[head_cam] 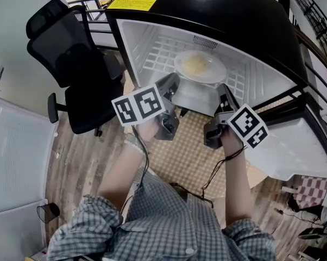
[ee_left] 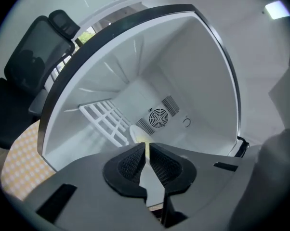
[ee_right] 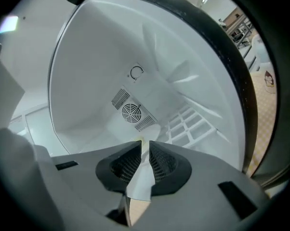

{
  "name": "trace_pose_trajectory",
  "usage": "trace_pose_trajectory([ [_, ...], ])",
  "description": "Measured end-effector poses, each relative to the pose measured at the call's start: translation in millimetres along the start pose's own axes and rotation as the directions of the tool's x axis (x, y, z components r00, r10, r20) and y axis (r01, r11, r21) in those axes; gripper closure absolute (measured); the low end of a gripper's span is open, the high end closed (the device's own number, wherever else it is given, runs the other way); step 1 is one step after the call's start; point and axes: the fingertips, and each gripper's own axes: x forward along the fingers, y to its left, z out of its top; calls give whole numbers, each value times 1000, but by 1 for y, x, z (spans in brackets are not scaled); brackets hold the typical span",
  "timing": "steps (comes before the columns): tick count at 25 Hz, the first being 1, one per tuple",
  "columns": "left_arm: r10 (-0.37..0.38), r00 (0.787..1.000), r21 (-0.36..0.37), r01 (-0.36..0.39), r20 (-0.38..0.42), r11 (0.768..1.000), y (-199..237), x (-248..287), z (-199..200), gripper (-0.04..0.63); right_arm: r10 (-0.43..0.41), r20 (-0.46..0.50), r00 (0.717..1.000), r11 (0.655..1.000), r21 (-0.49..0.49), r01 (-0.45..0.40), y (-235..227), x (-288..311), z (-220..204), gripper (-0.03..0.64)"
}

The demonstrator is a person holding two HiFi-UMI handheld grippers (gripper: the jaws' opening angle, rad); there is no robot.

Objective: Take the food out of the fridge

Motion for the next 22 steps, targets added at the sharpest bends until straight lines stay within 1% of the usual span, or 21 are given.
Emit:
trace_pose_trajectory([
  [1,1,1000,-24,-1,4,1000,2,3,1,564,-5,-6,1000,1000,13,5,-2,3,0,601],
  [2,0,1000,-46,1,8,999,3,6,3,538,-7,-12,1000,1000,23,7,-4,6,0,577],
  [3,-3,1000,-66,4,10,998,3,10,5,525,-5,-18,1000,999,33,6,-6,8,0,552],
  [4,-5,1000,-85,6,12,996,3,13,6,516,-4,-21,1000,999,43,5,-7,9,0,543],
  [10,13,1000,-171,-12,6,985,6,24,10,479,-33,-32,999,998,61,35,-9,17,0,528],
  [14,40,999,-195,-41,-9,980,13,28,6,471,-60,-43,997,997,45,62,-7,22,1,526],
  [22,35,999,-247,-38,-14,968,14,35,6,471,-91,-69,993,994,59,95,-8,30,3,526],
])
